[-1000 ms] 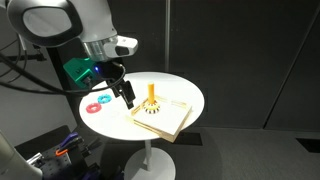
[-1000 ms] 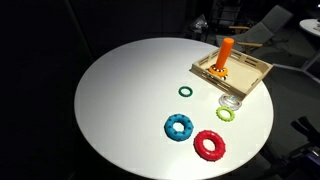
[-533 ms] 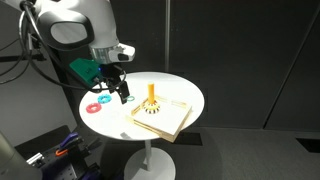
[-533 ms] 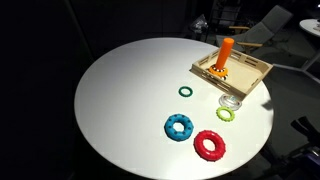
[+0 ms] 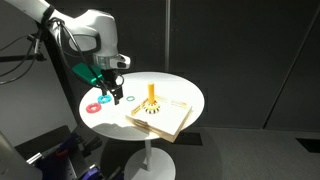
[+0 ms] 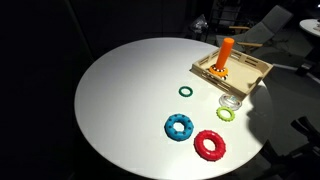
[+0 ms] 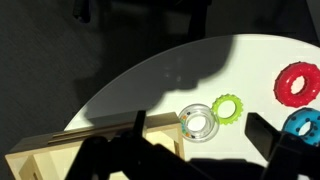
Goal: Put the transparent ring on the stake
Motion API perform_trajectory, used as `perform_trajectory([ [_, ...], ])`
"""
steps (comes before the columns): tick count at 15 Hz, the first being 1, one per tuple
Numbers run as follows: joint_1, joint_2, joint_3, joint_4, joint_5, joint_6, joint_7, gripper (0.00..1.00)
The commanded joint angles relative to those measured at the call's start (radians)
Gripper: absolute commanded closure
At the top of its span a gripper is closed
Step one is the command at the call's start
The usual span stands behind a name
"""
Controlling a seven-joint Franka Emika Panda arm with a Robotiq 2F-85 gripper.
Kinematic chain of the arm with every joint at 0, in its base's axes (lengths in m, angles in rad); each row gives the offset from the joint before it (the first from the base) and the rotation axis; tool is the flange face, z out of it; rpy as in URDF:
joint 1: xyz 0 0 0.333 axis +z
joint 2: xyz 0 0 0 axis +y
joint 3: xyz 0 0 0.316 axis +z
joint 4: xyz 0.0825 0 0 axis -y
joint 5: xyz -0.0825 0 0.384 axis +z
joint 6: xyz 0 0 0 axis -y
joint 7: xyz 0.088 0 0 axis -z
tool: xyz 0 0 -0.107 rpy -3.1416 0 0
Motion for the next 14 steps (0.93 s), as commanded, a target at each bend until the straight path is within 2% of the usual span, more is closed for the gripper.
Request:
perform_trajectory([
  [1, -0.005, 0.018, 0.019, 0.009, 0.003, -0.002, -0.002, 0.0],
  [9, 0.01, 0.087, 0.048, 0.025, 0.013, 0.018, 0.006, 0.0],
  [14, 0.021, 0.17, 0.107, 0.014, 0.009, 0.086, 0.098, 0.0],
])
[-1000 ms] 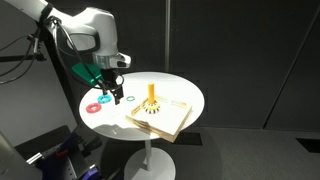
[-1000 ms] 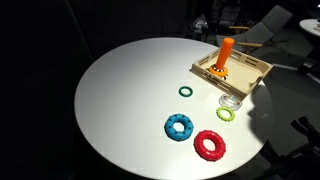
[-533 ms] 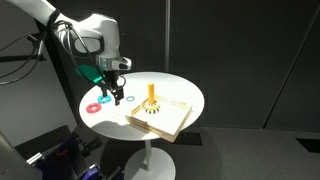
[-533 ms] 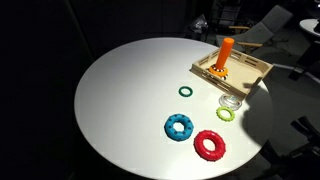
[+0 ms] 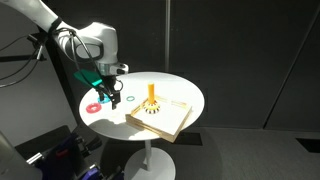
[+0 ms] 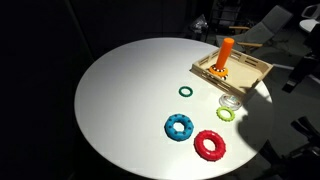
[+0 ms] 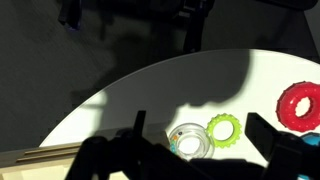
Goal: Put the transparent ring on the stake
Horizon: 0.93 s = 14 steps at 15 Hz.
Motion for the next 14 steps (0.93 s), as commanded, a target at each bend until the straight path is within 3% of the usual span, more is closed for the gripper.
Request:
perform_trajectory([
  [1, 0.012, 0.067, 0.043, -0.007, 0.007, 0.08, 0.088, 0.0],
  [14, 0.021, 0.351, 0.108, 0.024, 0.025, 0.472, 0.269, 0.0],
])
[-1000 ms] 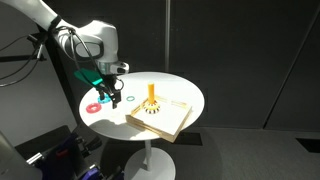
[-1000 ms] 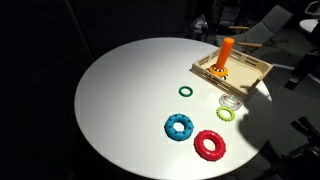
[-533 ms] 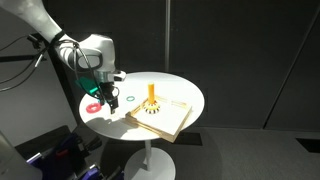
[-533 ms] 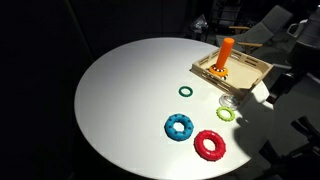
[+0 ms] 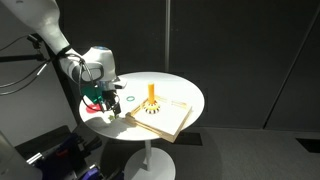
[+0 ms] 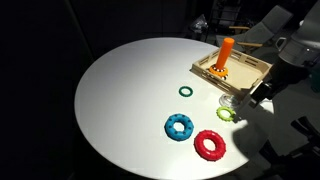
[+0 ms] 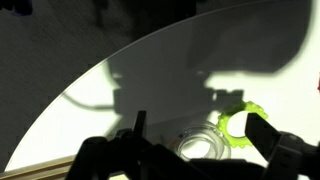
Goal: Put the transparent ring on the stake
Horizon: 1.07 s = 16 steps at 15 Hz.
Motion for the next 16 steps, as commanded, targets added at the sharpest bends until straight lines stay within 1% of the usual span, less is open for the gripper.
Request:
perform_trajectory([
  [1, -0.003, 0.081, 0.01, 0.04, 0.01, 0.082, 0.045, 0.0],
  [8, -0.002, 0.198, 0.033, 0.111, 0.01, 0.159, 0.078, 0.0],
  [16, 0.004, 0.283, 0.034, 0.166, 0.0, 0.221, 0.099, 0.0],
])
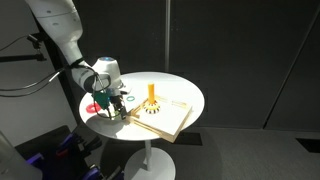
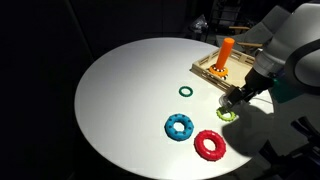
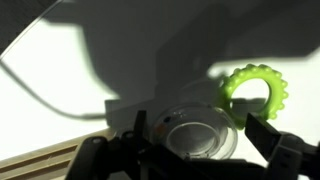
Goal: Put the transparent ring on the stake
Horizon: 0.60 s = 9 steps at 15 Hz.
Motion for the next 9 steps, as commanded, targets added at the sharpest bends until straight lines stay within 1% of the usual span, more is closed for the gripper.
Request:
perform_trajectory([
  [1, 0.005, 0.039, 0.001, 0.037, -0.002, 0.026, 0.029, 0.0],
  [9, 0.015, 0.083, -0.011, 0.077, -0.006, 0.046, 0.043, 0.0],
])
